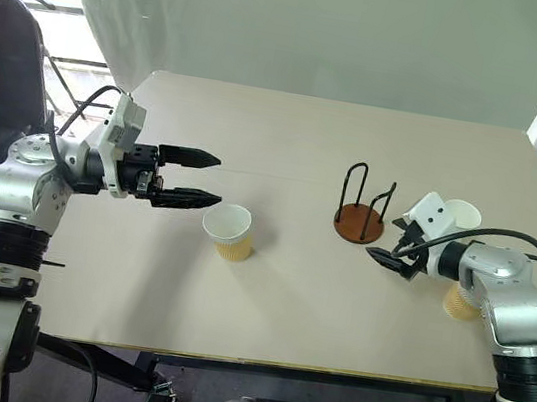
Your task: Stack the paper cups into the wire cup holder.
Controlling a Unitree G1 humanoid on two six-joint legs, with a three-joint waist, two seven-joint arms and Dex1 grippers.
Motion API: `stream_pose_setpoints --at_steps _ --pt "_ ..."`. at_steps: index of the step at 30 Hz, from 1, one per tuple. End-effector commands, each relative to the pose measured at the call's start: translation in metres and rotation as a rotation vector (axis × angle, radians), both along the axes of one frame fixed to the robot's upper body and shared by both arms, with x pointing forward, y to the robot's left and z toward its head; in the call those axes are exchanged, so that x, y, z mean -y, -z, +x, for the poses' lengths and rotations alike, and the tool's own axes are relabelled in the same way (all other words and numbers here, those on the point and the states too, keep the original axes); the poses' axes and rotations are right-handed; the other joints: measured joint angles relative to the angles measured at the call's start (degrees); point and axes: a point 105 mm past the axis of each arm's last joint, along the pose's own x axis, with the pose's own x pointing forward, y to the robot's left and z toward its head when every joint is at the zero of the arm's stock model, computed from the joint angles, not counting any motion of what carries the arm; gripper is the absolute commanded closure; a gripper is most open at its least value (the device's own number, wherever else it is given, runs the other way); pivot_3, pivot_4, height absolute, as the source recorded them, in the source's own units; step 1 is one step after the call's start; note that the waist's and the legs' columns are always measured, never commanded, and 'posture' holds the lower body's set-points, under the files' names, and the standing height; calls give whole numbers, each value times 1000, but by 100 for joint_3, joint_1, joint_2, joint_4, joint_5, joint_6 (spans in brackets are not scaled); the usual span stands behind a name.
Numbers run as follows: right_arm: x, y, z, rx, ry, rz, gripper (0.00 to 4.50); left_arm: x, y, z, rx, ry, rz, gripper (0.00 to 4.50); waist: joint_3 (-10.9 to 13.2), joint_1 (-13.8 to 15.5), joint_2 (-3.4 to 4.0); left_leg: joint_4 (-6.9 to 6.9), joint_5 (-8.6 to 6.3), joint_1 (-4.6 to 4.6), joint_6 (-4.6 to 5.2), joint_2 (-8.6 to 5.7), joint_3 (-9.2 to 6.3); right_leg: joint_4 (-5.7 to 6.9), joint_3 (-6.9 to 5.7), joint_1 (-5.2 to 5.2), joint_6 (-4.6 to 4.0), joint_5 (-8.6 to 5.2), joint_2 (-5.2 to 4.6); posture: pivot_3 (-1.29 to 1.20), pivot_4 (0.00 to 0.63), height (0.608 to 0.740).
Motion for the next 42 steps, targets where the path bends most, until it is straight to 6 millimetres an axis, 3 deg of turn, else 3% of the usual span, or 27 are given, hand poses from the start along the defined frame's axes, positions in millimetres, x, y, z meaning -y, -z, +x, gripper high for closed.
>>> stream_pose_setpoints --at_steps 1,11,31,42 --pt "-3 -13 1 50 -1 9 472 -1 -15 1 69 9 -2 0 0 0 0 0 0 0 0 0 0 0 0 0 0 0 0 0 150 740" --pt "-10 -10 2 35 -10 29 472 5 -20 -7 105 23 -28 0 0 -5 0 0 0 -1 1 0 0 -1 0 -1 3 -2 1 0 150 740" --pt "-23 -5 29 131 32 -14 472 10 -29 -19 99 88 -75 0 0 -8 0 0 1 1 -2 7 1 3 -3 -4 -4 3 3 0 150 740" --pt "-33 -5 39 155 44 4 472 26 -44 -23 103 103 -63 0 0 -11 0 0 1 1 -2 7 1 2 -4 -4 -7 5 2 0 150 740"
